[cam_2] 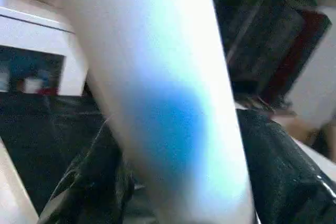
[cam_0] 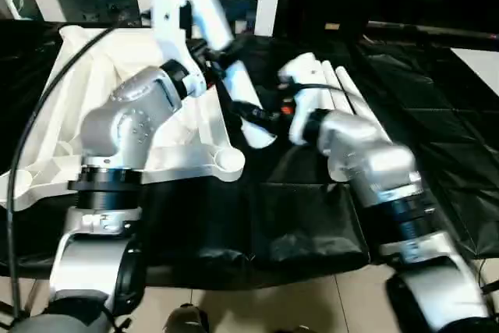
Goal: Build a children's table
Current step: Pick table leg
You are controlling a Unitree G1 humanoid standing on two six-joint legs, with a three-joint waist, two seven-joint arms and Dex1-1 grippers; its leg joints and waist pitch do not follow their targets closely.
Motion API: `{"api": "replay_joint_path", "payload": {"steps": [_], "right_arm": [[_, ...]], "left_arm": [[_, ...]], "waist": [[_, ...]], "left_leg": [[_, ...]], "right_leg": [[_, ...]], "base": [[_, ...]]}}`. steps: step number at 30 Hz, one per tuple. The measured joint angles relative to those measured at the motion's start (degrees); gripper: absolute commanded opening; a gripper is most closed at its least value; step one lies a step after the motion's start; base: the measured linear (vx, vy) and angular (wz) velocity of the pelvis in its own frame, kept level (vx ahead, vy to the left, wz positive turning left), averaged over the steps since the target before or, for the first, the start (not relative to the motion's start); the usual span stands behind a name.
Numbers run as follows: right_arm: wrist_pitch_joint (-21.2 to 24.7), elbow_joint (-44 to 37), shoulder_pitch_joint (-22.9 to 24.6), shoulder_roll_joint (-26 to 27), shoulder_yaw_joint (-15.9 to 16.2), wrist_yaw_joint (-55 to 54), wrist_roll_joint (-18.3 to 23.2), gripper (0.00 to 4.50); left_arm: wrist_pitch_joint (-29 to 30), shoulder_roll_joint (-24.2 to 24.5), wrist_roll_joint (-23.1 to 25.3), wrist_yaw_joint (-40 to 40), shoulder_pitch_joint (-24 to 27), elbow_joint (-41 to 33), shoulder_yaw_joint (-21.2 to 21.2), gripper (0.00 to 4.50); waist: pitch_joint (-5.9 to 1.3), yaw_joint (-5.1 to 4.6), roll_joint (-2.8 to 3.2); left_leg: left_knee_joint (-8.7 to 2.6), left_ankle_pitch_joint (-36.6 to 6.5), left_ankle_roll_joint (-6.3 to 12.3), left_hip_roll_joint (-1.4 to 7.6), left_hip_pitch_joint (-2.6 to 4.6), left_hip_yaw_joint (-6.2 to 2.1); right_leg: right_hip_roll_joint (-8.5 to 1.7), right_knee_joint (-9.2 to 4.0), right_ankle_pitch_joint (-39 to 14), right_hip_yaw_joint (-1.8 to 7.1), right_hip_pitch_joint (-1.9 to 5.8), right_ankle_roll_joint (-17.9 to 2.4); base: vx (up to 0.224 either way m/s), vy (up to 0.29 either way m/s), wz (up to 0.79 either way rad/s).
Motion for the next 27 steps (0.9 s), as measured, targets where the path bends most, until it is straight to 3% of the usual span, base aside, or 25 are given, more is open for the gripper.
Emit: {"api": "replay_joint_path", "payload": {"steps": [8, 9, 18, 19, 27], "right_arm": [[-5.73, 1.83, 1.78, 3.16, 0.29, -9.44, -5.04, 1.87], [-6.16, 1.98, 1.85, 3.28, 0.29, -9.95, -5.53, 1.87], [-7.98, 2.0, 1.95, 3.97, 0.43, -10.93, -6.2, 1.86], [-8.26, 2.0, 1.95, 3.95, 0.42, -10.9, -6.28, 1.86], [-9.48, 2.0, 1.96, 3.41, 0.93, -9.51, -6.67, 1.86]], "left_arm": [[-1.63, -3.2, 1.29, 4.22, 0.0, 0.81, 0.26, 3.04], [-1.66, -3.49, 1.21, 4.24, 0.01, 0.96, 0.37, 2.87], [-1.28, -4.9, -2.21, 2.8, 0.01, 0.82, 2.54, 2.27], [-1.01, -4.94, -2.62, 2.59, 0.02, 0.66, 2.69, 2.04], [2.62, -3.96, -5.93, 0.33, 0.8, -0.95, 4.42, 1.84]], "waist": [[0.0, 0.25, 0.0], [0.0, 0.2, 0.0], [0.0, 0.22, 0.0], [0.0, 0.22, 0.0], [0.0, 0.17, 0.0]], "left_leg": [[-0.01, 0.0, 0.0, -0.01, -0.02, 0.01], [-0.01, 0.0, 0.0, -0.01, -0.02, 0.0], [-0.05, 0.0, 0.0, -0.01, -0.01, 0.0], [-0.05, 0.0, 0.0, -0.01, -0.01, 0.0], [-0.06, 0.0, 0.0, -0.01, 0.0, 0.0]], "right_leg": [[0.0, -0.03, -0.03, 0.01, -0.01, 0.05], [0.0, -0.02, -0.03, 0.01, -0.01, 0.05], [0.0, -0.02, -0.03, 0.0, -0.01, 0.04], [0.0, -0.02, -0.03, 0.01, -0.01, 0.04], [0.01, -0.01, -0.03, 0.0, -0.01, 0.04]], "base": [[0.0, 0.0, 0.0], [0.0, 0.0, 0.0], [0.0, 0.0, 0.0], [0.0, 0.0, 0.0], [0.0, 0.0, 0.0]]}}
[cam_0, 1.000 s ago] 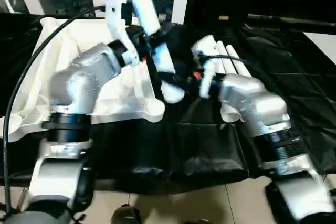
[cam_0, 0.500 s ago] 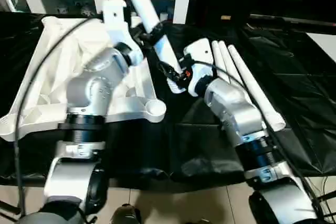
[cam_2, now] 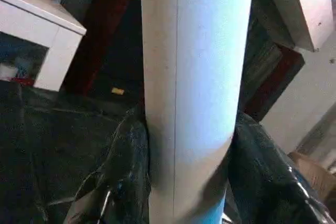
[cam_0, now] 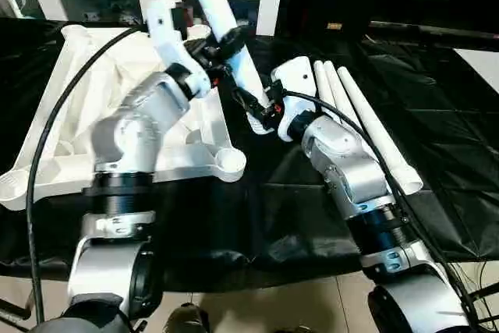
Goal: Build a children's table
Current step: Pick table leg
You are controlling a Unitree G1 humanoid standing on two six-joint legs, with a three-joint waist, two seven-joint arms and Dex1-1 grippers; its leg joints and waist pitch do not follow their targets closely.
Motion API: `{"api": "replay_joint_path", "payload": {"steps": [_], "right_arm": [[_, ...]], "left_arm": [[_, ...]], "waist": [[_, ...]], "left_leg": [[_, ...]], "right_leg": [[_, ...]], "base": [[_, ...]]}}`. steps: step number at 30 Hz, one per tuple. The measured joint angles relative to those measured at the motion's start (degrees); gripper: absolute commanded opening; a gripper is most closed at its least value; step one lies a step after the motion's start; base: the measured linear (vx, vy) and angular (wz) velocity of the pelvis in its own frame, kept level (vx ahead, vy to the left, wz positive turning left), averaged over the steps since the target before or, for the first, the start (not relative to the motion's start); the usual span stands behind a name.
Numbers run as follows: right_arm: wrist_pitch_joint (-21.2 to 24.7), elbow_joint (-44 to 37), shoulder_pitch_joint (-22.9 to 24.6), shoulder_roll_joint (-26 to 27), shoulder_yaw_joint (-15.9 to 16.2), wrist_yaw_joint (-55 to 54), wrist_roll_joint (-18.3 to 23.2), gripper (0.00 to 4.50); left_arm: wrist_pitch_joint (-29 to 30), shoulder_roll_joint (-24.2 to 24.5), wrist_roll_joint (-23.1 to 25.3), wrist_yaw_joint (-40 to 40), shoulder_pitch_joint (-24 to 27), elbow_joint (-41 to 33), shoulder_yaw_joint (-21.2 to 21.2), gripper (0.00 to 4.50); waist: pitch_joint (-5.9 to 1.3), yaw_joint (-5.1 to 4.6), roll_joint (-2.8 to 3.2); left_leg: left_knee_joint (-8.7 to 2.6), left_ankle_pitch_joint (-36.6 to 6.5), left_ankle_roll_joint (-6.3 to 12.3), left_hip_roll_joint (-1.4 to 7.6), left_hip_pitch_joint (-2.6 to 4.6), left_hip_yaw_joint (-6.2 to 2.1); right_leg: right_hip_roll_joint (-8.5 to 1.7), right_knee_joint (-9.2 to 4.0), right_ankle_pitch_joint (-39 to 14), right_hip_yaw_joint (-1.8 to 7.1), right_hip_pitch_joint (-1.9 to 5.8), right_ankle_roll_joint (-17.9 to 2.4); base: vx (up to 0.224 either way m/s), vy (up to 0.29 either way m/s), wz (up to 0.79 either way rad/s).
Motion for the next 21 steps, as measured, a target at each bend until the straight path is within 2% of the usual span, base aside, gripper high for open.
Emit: {"api": "replay_joint_path", "payload": {"steps": [7, 9, 10, 13, 14, 18, 19, 21], "right_arm": [[-2.01, 0.28, -0.01, -0.22, 0.01, 0.71, -0.96, 1.86], [-1.92, 0.32, -0.01, -0.17, -0.4, 1.82, 0.04, 2.56], [-1.33, 0.32, -0.01, -0.11, -0.95, 3.02, 1.4, 2.56], [1.2, 0.2, -0.25, -0.7, -2.32, 7.08, 5.51, 2.62], [2.73, 0.18, -0.56, -1.38, -2.54, 8.74, 6.55, 2.92], [7.85, 0.19, -2.73, -3.54, -3.82, 13.65, 9.81, 3.09], [9.36, 0.2, -3.33, -4.53, -3.86, 15.31, 10.57, 3.36], [12.46, 0.2, -4.33, -6.29, -3.97, 18.54, 12.36, 3.46]], "left_arm": [[0.94, 0.87, -1.25, -1.22, 0.01, -0.35, 0.63, 1.84], [1.25, 1.59, -1.27, -2.36, 0.01, -0.43, 0.57, 1.84], [1.59, 2.13, -1.3, -3.19, 0.01, -0.53, 0.48, 1.84], [2.77, 3.9, -2.72, -7.58, 0.01, -1.05, -0.3, 1.84], [3.31, 4.81, -3.16, -9.16, 0.01, -1.32, -1.03, 1.84], [4.56, 6.57, -3.57, -13.55, -0.01, -2.06, -3.27, 1.84], [4.81, 7.14, -3.57, -14.79, -0.01, -2.17, -4.22, 1.84], [5.06, 8.12, -3.58, -17.22, -0.03, -2.67, -5.14, 1.84]], "waist": [[0.0, -0.01, 0.0], [0.0, -0.05, 0.0], [0.0, -0.06, 0.0], [0.0, 0.04, 0.0], [0.0, 0.07, 0.0], [0.0, -0.01, 0.0], [0.0, 0.04, -0.01], [0.0, 0.04, -0.01]], "left_leg": [[0.0, 0.0, 0.0, 0.0, 0.0, 0.0], [0.0, 0.0, 0.0, 0.0, 0.0, 0.0], [0.0, 0.0, 0.0, 0.0, 0.0, 0.0], [0.0, 0.0, 0.0, 0.0, 0.0, 0.0], [0.01, 0.0, 0.0, 0.0, 0.0, 0.01], [0.02, 0.0, 0.0, 0.0, 0.01, 0.02], [0.0, 0.0, 0.0, 0.0, 0.01, 0.01], [-0.01, 0.0, 0.0, 0.0, 0.02, 0.01]], "right_leg": [[0.0, 0.0, 0.0, 0.0, 0.0, 0.0], [0.0, 0.0, 0.0, 0.0, 0.0, 0.0], [0.0, 0.0, 0.0, 0.0, 0.0, 0.0], [0.0, 0.0, 0.0, 0.0, 0.01, 0.0], [0.0, 0.0, 0.0, 0.01, 0.02, 0.0], [0.0, 0.02, 0.01, 0.01, 0.01, -0.01], [0.0, 0.01, 0.01, 0.0, 0.02, -0.01], [0.0, 0.02, 0.01, 0.0, 0.01, -0.01]], "base": [[0.0, 0.0, 0.0], [0.0, 0.0, 0.0], [0.0, 0.0, 0.0], [0.0, 0.0, 0.0], [0.0, 0.0, 0.0], [0.0, 0.0, 0.0], [0.0, 0.0, 0.0], [0.0, 0.0, 0.0]]}}
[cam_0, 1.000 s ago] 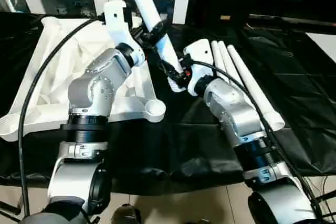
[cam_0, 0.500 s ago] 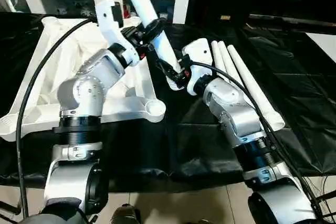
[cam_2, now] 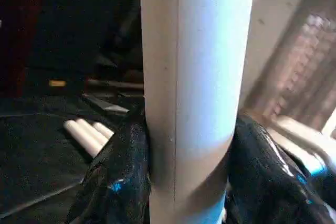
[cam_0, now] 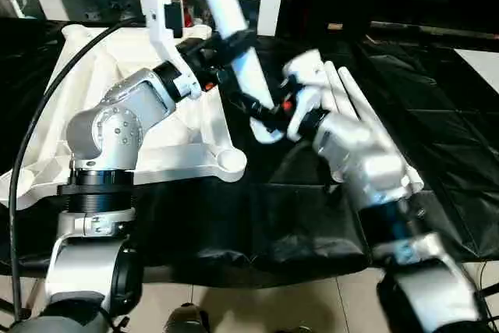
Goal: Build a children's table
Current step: Pick table leg
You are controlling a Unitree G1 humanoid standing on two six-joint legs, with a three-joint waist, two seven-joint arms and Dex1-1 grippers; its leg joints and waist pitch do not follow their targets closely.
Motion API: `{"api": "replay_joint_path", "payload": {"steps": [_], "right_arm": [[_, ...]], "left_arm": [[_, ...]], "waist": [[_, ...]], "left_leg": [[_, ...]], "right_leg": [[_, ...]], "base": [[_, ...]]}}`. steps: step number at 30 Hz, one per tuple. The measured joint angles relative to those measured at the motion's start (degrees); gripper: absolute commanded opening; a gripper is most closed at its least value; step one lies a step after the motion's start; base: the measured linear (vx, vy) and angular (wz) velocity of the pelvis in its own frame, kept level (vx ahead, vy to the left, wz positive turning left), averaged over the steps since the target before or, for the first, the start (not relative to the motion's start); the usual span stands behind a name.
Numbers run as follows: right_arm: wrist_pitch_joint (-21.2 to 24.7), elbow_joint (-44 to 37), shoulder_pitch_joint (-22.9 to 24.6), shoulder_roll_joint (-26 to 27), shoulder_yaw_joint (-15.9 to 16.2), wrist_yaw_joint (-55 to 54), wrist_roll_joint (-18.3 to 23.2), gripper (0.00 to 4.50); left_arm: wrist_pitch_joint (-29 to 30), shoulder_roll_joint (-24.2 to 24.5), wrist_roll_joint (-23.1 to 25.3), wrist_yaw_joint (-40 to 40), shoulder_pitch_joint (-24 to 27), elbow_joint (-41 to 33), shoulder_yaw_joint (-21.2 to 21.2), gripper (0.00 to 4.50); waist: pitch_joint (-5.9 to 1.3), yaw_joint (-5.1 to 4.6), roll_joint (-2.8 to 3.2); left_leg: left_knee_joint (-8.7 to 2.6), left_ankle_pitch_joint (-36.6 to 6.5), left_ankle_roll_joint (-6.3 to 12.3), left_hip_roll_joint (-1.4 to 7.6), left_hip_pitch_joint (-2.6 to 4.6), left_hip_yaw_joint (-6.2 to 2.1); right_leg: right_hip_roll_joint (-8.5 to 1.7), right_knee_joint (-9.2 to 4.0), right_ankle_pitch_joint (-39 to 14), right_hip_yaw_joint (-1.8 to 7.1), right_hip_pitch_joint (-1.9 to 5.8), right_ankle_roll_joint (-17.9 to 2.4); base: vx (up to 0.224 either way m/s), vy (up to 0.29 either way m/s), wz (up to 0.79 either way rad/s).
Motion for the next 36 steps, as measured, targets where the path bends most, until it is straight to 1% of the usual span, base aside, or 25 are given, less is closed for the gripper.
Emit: {"api": "replay_joint_path", "payload": {"steps": [4, 6, 8, 15, 20, 22, 24, 26, 29, 31, 33, 36], "right_arm": [[4.57, 0.08, -0.8, -2.78, -0.12, 5.65, 3.59, 3.46], [7.05, 1.41, -2.32, -4.46, -0.12, 8.46, 4.79, 3.46], [8.06, 1.47, -3.04, -5.49, -0.17, 10.0, 4.96, 3.46], [12.05, 1.26, -3.12, -8.97, -0.14, 16.08, 7.11, 3.46], [12.15, -0.51, -2.75, -9.47, -0.07, 16.5, 7.0, 3.46], [12.15, -1.07, -2.68, -9.31, 0.45, 16.5, 7.0, 3.46], [12.03, -1.07, -2.68, -9.14, 0.52, 16.31, 6.85, 3.46], [11.83, -1.06, -2.68, -9.14, 0.52, 16.24, 6.63, 3.46], [11.38, -1.07, -2.68, -9.18, 0.65, 16.24, 6.06, 3.46], [10.97, -1.14, -2.57, -9.67, 1.65, 16.53, 5.66, 3.46], [10.45, -1.74, -1.74, -10.79, 3.71, 18.08, 4.46, 3.46], [10.13, -1.76, -0.44, -11.31, 5.06, 19.01, 3.57, 3.46]], "left_arm": [[0.69, 2.82, 0.04, -5.24, -0.04, -1.94, -2.98, 1.84], [0.63, 3.56, 0.13, -6.58, -0.56, -2.32, -4.09, 1.84], [0.58, 3.58, 0.13, -7.3, -0.97, -2.41, -4.27, 1.84], [0.61, 3.98, 0.29, -9.66, -1.3, -2.42, -6.21, 1.84], [0.39, 4.43, 1.93, -9.61, -1.3, -1.96, -6.68, 1.84], [-0.27, 5.09, 3.15, -9.73, -1.3, -1.63, -7.56, 1.84], [-1.82, 6.33, 5.89, -9.82, -1.34, -1.38, -9.56, 1.83], [-2.85, 6.66, 7.28, -9.84, -1.35, -0.55, -10.33, 1.83], [-2.95, 6.55, 7.5, -10.42, -1.35, 0.04, -10.48, 1.83], [-2.95, 6.49, 7.47, -11.34, -1.35, 0.04, -10.51, 1.83], [-2.94, 6.47, 7.33, -12.18, -1.35, 0.02, -10.64, 1.83], [-2.91, 6.42, 7.26, -13.09, -1.35, -0.01, -10.77, 1.83]], "waist": [[0.0, 0.03, 0.0], [0.0, 0.05, 0.0], [-0.01, 0.09, -0.01], [-0.01, 0.1, -0.01], [-0.01, 0.11, -0.01], [-0.01, 0.12, -0.01], [-0.01, 0.18, -0.01], [-0.01, 0.2, -0.01], [-0.01, 0.18, -0.01], [-0.01, 0.17, -0.01], [-0.01, 0.21, -0.01], [-0.01, 0.16, -0.01]], "left_leg": [[0.0, 0.0, 0.0, 0.0, 0.0, 0.01], [0.02, 0.0, 0.0, 0.0, -0.01, 0.02], [0.02, 0.0, 0.0, 0.0, 0.0, 0.02], [0.03, 0.0, 0.0, 0.0, 0.0, 0.03], [0.02, 0.0, 0.0, 0.01, 0.0, 0.03], [0.03, 0.0, 0.0, 0.01, 0.0, 0.03], [0.03, 0.0, 0.0, 0.01, 0.0, 0.03], [0.03, 0.0, 0.0, 0.01, -0.01, 0.03], [0.04, 0.0, 0.0, 0.01, -0.01, 0.03], [0.03, 0.0, 0.0, 0.01, -0.01, 0.03], [0.03, 0.0, 0.0, 0.01, -0.01, 0.03], [0.04, 0.0, 0.0, 0.01, -0.02, 0.04]], "right_leg": [[0.0, -0.02, 0.0, 0.01, 0.0, 0.0], [0.0, -0.01, 0.0, 0.02, 0.0, 0.0], [0.0, -0.01, 0.0, 0.01, 0.0, 0.0], [0.0, 0.0, 0.0, 0.01, -0.01, 0.0], [0.0, 0.0, 0.0, 0.01, -0.01, 0.0], [0.0, -0.01, 0.0, 0.01, -0.01, 0.0], [0.0, -0.01, -0.01, 0.02, -0.01, 0.01], [-0.01, -0.01, -0.01, 0.01, 0.0, 0.01], [-0.01, -0.01, 0.0, 0.02, 0.0, 0.0], [-0.01, -0.01, 0.0, 0.01, -0.01, 0.0], [-0.01, -0.01, 0.0, 0.0, 0.0, 0.0], [-0.01, -0.01, 0.0, 0.02, 0.0, 0.0]], "base": [[0.0, 0.0, 0.0], [0.0, 0.0, 0.0], [0.0, 0.0, 0.0], [0.0, 0.0, 0.0], [0.0, 0.0, 0.0], [0.0, 0.0, 0.0], [0.0, 0.0, 0.0], [0.0, 0.0, 0.0], [0.0, 0.0, 0.0], [0.0, 0.0, 0.0], [0.0, 0.0, 0.0], [0.0, 0.0, 0.0]]}}
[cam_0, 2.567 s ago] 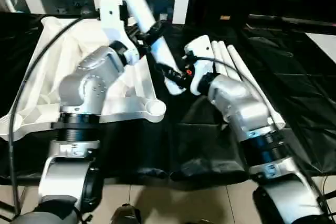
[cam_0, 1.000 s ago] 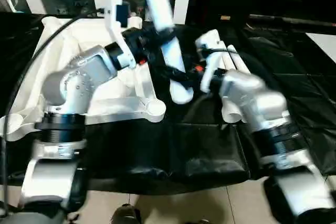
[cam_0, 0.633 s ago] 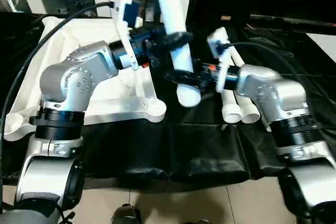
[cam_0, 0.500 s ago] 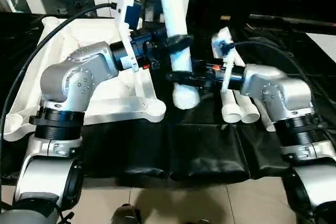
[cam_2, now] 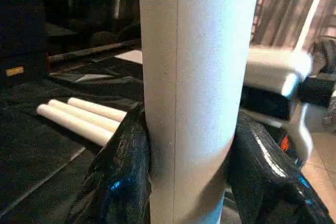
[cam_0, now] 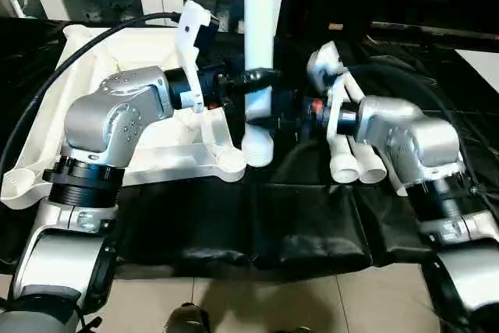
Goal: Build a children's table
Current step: Pick table leg
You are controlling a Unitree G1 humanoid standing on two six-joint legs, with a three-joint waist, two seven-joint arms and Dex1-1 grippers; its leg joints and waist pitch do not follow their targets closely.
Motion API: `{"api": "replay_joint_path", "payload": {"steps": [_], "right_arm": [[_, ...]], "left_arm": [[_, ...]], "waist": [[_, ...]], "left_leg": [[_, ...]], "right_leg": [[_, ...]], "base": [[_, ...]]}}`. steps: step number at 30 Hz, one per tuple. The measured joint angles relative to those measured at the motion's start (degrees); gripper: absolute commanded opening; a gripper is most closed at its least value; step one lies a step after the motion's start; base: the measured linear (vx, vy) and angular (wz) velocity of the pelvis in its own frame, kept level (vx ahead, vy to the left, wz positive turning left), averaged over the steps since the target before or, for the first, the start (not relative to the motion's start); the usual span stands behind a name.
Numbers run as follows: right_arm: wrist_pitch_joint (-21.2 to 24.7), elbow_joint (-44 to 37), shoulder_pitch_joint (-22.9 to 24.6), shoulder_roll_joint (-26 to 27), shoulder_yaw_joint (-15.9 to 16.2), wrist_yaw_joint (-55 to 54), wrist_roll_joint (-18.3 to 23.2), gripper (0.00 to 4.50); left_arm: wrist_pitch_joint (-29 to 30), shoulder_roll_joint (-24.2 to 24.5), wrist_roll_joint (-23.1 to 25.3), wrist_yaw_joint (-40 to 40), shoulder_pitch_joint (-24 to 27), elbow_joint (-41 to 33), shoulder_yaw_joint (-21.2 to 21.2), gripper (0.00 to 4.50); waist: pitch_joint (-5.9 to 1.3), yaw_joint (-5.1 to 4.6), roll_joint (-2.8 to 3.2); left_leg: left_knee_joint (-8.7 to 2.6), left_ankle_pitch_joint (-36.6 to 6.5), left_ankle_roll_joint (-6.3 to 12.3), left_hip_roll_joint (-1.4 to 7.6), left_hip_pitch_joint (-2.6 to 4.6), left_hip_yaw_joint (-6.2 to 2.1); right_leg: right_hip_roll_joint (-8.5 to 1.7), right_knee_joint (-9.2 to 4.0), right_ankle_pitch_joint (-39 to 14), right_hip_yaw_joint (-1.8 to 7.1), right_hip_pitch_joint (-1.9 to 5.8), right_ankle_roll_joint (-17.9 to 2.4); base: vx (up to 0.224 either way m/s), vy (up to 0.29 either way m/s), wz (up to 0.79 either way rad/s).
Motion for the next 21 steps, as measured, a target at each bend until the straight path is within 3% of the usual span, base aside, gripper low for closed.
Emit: {"api": "replay_joint_path", "payload": {"steps": [13, 21], "right_arm": [[-4.79, 0.01, 0.31, 0.08, 2.0, 2.56, -2.01, 3.46], [-6.49, 0.21, 0.45, 0.03, 2.53, 3.57, -3.41, 2.69]], "left_arm": [[0.58, -0.03, -0.42, -2.55, 0.0, -2.16, -1.17, 1.83], [1.08, 0.08, -0.43, -3.75, 0.01, -2.69, -1.73, 1.83]], "waist": [[0.0, -0.02, 0.0], [0.0, 0.01, 0.0]], "left_leg": [[0.02, 0.0, 0.0, 0.01, 0.0, 0.0], [0.04, 0.0, 0.0, 0.01, 0.0, 0.0]], "right_leg": [[0.0, 0.02, 0.01, -0.01, 0.0, -0.01], [0.0, 0.02, 0.01, 0.0, 0.0, -0.01]], "base": [[0.0, 0.0, 0.0], [0.0, 0.0, 0.0]]}}
